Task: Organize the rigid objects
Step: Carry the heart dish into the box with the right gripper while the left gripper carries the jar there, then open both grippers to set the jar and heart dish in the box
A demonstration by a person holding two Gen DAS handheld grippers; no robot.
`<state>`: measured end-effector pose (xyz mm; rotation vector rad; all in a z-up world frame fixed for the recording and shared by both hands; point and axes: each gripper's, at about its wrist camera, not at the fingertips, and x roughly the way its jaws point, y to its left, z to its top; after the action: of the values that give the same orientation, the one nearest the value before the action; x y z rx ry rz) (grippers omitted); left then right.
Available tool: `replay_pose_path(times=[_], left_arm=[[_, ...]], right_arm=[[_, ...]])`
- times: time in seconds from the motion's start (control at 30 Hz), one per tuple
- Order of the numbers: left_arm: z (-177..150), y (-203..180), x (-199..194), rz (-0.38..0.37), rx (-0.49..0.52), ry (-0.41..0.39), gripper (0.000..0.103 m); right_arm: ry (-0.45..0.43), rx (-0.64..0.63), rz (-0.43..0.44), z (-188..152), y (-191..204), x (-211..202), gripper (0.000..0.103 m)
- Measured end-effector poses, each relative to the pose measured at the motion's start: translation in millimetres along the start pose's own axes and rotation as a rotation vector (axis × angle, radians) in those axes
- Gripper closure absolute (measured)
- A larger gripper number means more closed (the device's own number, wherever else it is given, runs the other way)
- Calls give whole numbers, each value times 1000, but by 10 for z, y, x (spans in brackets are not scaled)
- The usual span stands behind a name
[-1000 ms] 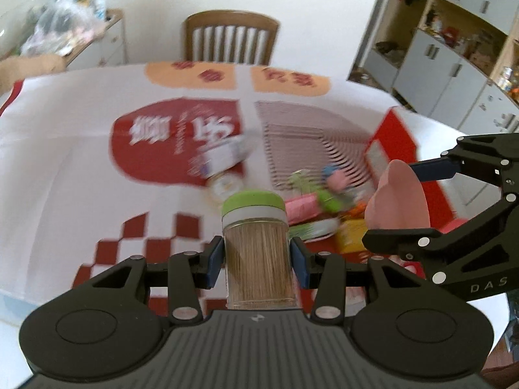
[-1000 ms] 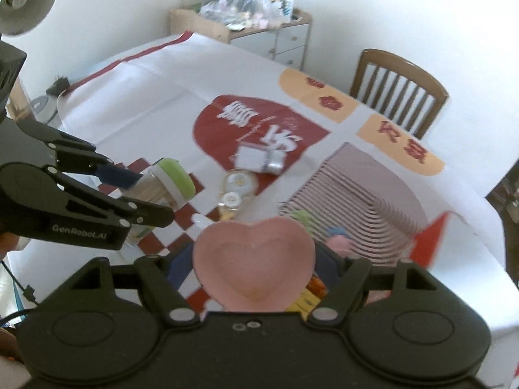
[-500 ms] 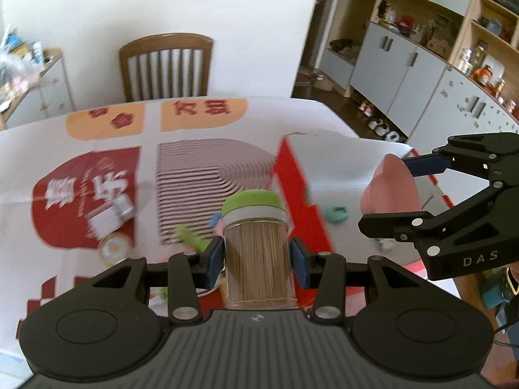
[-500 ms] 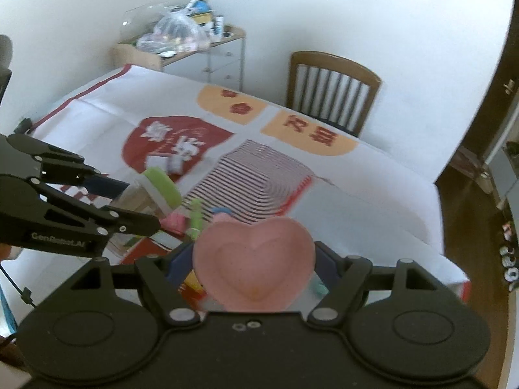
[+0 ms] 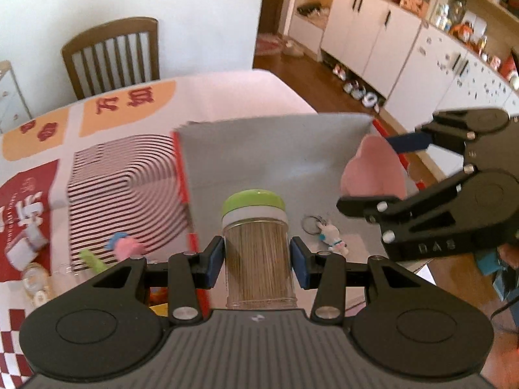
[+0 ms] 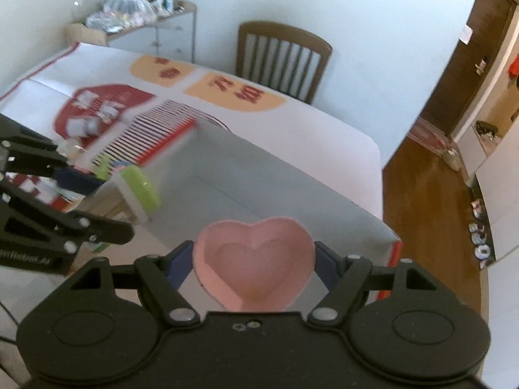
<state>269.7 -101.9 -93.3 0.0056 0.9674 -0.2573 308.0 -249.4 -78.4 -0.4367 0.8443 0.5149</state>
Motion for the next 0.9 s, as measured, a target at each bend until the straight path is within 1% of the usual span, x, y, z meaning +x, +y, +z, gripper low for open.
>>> replay_pose_path(times=[0.2, 0.3, 0.47, 0.63, 0.8, 0.9], left_arm=[[87, -214, 419, 8, 23, 89, 59], [98, -311, 604, 19, 39, 130, 59], [86, -359, 872, 34, 38, 199, 59], [107, -349, 1029, 43, 16, 244, 59], [132, -319, 1154, 49, -14, 289, 59], [142, -311, 1180, 44, -26, 303, 60]], right_arm=[[52, 50, -3, -55, -249, 293, 27], [83, 81, 6, -71, -295, 472, 27], [125, 100, 9, -120, -331, 678, 27], [166, 148, 34, -138, -362, 842, 27], [196, 165, 41, -180, -367, 919, 27], [221, 181, 44, -183, -381, 986, 27]])
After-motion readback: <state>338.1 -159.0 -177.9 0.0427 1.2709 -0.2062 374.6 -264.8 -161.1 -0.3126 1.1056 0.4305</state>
